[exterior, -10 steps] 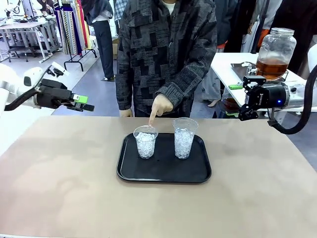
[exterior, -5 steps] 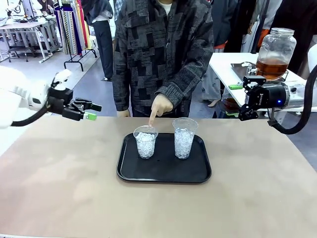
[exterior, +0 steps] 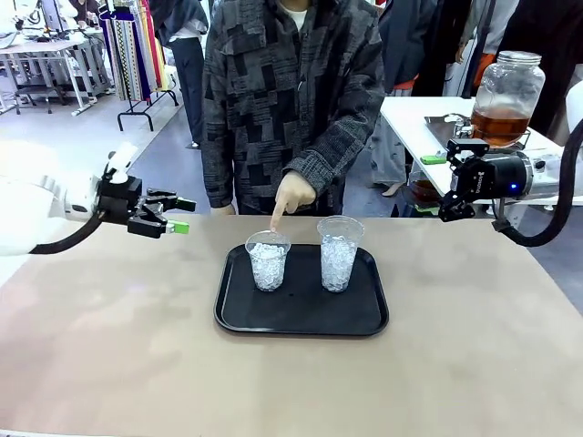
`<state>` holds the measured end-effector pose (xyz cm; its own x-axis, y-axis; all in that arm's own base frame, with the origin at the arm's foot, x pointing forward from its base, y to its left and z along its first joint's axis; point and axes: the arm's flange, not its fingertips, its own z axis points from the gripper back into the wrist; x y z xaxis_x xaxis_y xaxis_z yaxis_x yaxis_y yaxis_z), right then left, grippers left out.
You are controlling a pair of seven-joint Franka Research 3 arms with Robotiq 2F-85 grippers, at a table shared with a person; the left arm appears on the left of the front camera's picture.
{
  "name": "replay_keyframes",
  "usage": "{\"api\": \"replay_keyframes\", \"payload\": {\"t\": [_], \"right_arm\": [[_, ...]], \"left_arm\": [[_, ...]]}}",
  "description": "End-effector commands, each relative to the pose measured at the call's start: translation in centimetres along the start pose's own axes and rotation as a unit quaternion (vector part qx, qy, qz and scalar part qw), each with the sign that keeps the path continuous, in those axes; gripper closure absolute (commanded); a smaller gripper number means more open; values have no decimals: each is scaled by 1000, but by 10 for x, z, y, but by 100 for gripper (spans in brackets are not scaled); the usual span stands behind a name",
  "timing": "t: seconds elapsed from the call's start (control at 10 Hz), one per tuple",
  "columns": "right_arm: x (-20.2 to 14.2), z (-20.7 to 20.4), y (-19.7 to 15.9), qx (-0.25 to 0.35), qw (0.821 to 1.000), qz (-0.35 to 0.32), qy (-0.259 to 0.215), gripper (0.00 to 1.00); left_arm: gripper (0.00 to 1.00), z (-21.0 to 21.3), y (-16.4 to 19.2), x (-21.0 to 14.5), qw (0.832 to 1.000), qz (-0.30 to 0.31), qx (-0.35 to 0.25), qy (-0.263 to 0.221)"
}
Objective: Pour the drink into the iced cup.
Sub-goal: Pick up the iced cup indicated by the human and present it to them.
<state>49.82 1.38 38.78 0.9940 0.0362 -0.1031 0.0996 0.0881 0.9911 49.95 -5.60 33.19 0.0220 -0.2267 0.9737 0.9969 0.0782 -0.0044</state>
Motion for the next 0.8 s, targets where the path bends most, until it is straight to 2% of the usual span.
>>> {"api": "replay_keyframes", "payload": {"t": [0.0,0.3,0.7], "right_arm": [[0,0,1,1,1000,4,-1,0],[0,0,1,1,1000,4,-1,0],[0,0,1,1,1000,4,-1,0]], "left_arm": [[0,4,2,4,1000,-1,4,1],[0,1,1,1,1000,-1,2,0],[0,-29,12,-23,998,-52,-35,0]]}}
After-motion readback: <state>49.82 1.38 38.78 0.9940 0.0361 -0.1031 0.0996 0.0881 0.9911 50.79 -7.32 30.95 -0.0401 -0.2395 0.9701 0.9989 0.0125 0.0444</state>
